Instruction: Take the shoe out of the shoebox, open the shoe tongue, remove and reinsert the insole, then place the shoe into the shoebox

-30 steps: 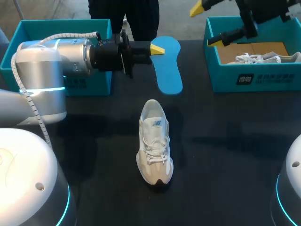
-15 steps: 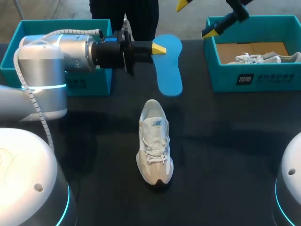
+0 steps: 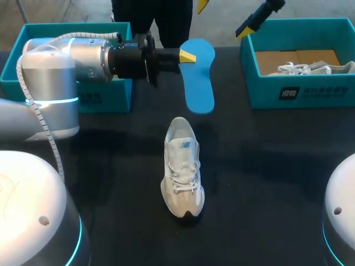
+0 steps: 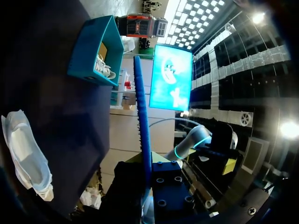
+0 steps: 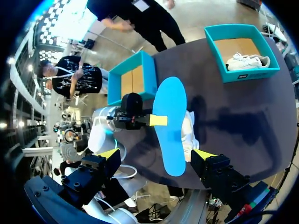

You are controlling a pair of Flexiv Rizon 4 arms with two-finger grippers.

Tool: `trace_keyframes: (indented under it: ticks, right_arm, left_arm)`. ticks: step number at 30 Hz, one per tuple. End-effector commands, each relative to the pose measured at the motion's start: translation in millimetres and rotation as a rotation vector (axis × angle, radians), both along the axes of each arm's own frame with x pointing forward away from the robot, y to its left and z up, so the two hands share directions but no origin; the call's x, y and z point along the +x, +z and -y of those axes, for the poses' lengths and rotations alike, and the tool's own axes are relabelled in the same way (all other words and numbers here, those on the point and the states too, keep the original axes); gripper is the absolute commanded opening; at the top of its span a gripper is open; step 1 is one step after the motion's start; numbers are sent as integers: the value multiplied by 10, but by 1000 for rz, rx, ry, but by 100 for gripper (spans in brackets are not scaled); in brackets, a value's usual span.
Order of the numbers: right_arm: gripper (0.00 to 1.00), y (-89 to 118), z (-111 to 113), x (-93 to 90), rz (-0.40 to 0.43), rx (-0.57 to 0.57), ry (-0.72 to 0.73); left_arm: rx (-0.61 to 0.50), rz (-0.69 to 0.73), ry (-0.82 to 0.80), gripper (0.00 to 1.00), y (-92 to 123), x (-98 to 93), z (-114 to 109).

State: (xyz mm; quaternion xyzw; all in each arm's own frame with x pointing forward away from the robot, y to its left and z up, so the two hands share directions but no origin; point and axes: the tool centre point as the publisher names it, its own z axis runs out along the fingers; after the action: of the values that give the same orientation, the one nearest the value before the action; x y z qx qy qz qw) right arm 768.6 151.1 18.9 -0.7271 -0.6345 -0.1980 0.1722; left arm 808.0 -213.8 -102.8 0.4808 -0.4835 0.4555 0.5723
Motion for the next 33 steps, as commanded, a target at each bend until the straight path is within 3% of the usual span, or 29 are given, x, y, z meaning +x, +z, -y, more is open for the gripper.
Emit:
trace_keyframes:
  ticks: [1, 12, 20, 33]
  right_arm:
    - [100, 29, -33, 30, -22, -132, 1]
    - [100, 29, -33, 30, -22, -132, 1]
    - [100, -66, -197, 127, 23, -321, 87]
    - [100, -186, -343, 182, 52, -426, 128]
  left_arm:
    - [2, 0, 3, 0, 1, -18, -5]
    - [2, 0, 3, 0, 1, -18, -5]
    - [2, 0, 3, 0, 1, -18, -5]
    - [2, 0, 3, 0, 1, -18, -5]
